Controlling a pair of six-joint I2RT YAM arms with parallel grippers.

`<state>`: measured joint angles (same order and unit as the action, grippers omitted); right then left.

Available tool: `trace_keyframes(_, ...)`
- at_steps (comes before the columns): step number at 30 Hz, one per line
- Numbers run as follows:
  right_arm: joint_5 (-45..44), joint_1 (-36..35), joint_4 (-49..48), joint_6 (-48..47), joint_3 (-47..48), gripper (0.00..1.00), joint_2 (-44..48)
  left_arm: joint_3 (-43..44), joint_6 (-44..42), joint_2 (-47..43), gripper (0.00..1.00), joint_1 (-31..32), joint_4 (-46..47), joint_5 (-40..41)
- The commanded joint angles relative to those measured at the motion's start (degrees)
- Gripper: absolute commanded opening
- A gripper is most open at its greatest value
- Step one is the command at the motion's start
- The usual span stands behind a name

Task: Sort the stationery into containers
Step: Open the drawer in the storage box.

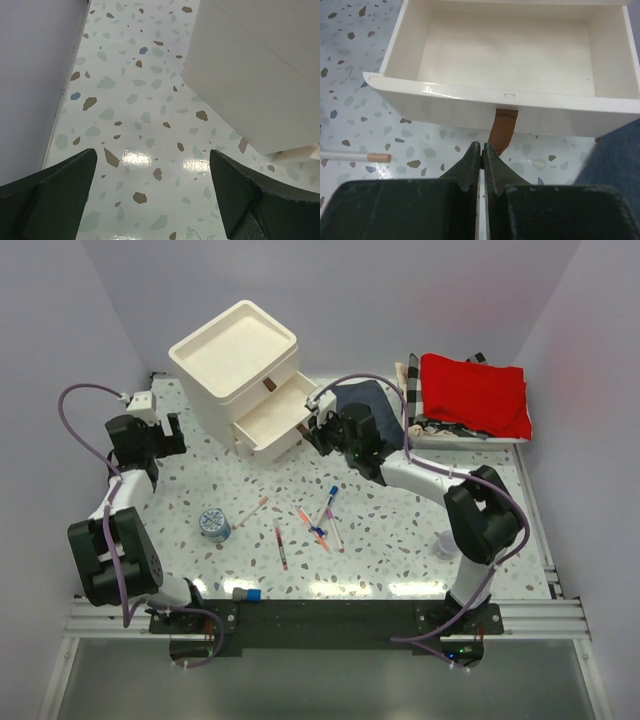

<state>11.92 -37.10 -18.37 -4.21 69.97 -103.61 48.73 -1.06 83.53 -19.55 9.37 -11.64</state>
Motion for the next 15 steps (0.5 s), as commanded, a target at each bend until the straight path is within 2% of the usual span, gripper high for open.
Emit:
trace_keyframes(1,0.91,-0.25,1.49,-1.15,-1.59,0.0,3.94,-0.65,0.62,-2.93,1.0,-0.23,3.55,-1.02)
trace_keyframes(15,0.65,-0.16,4.4,-2.56,-5.28,0.0,9.48,-1.18,0.62,-4.6,1.0,0.13,4.08,-1.19)
